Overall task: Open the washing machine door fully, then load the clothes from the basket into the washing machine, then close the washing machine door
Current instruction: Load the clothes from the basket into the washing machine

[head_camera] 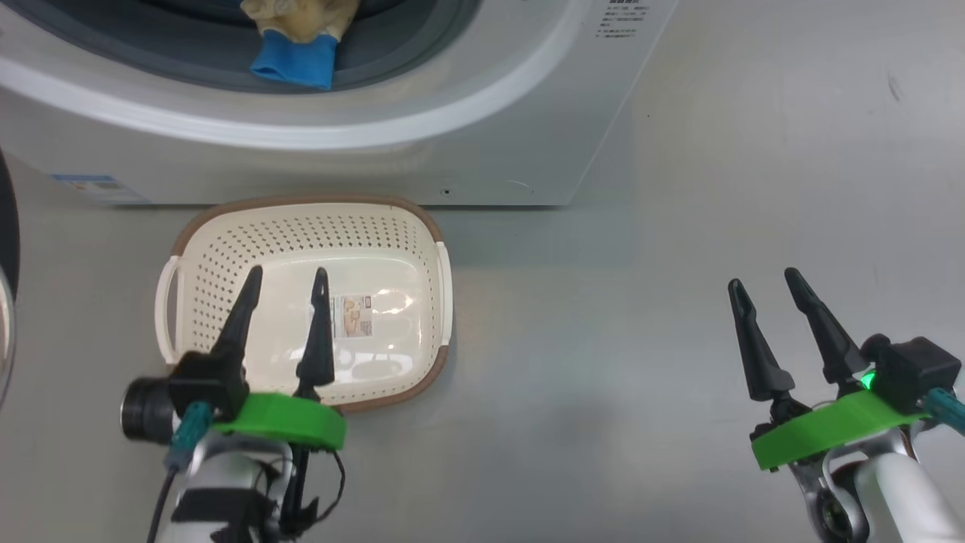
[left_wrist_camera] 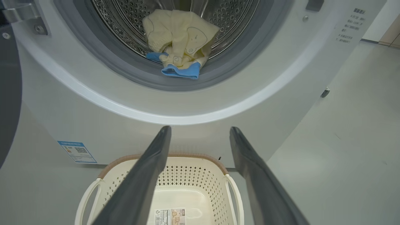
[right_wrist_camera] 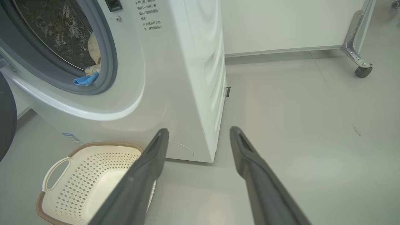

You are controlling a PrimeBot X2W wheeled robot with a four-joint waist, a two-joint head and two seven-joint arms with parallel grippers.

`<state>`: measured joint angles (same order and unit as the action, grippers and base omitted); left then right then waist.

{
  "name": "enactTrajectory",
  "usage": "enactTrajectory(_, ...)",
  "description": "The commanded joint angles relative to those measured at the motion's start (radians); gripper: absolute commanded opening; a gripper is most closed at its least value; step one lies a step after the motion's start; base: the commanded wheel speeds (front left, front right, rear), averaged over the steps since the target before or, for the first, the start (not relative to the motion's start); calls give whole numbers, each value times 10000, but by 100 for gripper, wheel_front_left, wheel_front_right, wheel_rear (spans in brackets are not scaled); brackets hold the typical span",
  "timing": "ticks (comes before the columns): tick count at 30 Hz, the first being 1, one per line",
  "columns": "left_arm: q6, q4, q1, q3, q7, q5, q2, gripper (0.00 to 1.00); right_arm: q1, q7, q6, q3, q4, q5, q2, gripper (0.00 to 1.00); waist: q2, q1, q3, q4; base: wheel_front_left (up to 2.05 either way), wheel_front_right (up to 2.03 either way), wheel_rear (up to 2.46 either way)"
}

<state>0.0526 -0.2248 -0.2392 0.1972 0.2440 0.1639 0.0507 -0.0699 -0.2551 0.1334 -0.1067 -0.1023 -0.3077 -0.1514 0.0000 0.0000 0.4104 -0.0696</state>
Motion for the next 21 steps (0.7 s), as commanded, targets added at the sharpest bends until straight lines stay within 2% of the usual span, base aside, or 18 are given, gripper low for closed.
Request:
enactTrajectory(1, -7, 171, -433, -311, -84, -121, 214, 100, -183, -67, -27, -217, 302, 18, -75, 100, 0, 0, 126, -79, 0, 0, 0)
enactTrajectory(12, -174, -790, -3741, -420, -2410, -148, 796, 100, -554, -67, -27, -369, 156, -52, 111, 100, 0, 0, 585, -448, 0, 0, 0)
enactTrajectory(16, -110, -1364, -4924, -461, -3237, -229, 991, 100, -682, -67, -27, -456, 112, -89, 163, 100, 0, 0, 718, -582, 0, 0, 0)
enactTrajectory(21, 76, -2426, -6350, -522, -4184, -199, 974, 100, -791, -67, -27, -527, 93, -121, 189, 100, 0, 0, 915, -698, 0, 0, 0)
